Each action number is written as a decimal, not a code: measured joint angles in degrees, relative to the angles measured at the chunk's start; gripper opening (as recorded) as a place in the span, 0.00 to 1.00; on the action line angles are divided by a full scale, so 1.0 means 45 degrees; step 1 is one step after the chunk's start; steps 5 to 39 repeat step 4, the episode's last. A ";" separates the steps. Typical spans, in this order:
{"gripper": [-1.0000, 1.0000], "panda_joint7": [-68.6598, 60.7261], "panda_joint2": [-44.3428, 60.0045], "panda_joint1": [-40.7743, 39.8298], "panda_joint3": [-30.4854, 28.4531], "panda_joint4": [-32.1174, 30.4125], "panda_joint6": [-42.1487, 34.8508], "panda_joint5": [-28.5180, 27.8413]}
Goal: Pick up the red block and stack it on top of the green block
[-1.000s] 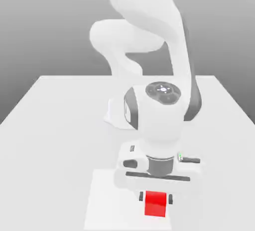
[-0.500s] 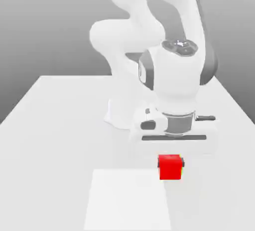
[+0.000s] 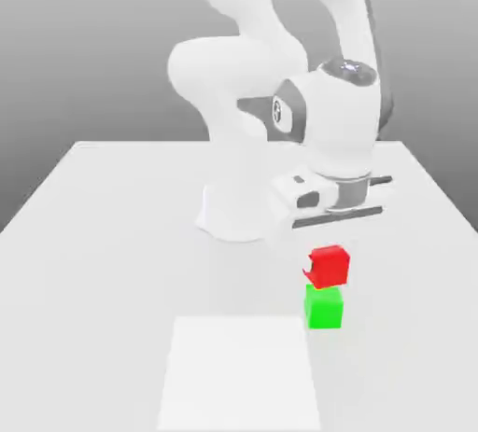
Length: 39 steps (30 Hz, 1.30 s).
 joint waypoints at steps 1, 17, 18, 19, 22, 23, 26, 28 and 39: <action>0.00 0.0189 0.0445 -0.0073 -0.0044 0.0005 0.0431 -0.0279; 1.00 0.0282 0.0668 -0.0063 -0.0094 0.0007 0.0648 -0.0417; 1.00 0.0282 0.0668 -0.0063 -0.0094 0.0007 0.0648 -0.0417; 1.00 0.0282 0.0668 -0.0063 -0.0094 0.0007 0.0648 -0.0417; 1.00 0.0282 0.0668 -0.0063 -0.0094 0.0007 0.0648 -0.0417; 1.00 0.0282 0.0668 -0.0063 -0.0094 0.0007 0.0648 -0.0417; 1.00 0.0282 0.0668 -0.0063 -0.0094 0.0007 0.0648 -0.0417; 1.00 0.0282 0.0668 -0.0063 -0.0094 0.0007 0.0648 -0.0417; 1.00 0.0282 0.0668 -0.0063 -0.0094 0.0007 0.0648 -0.0417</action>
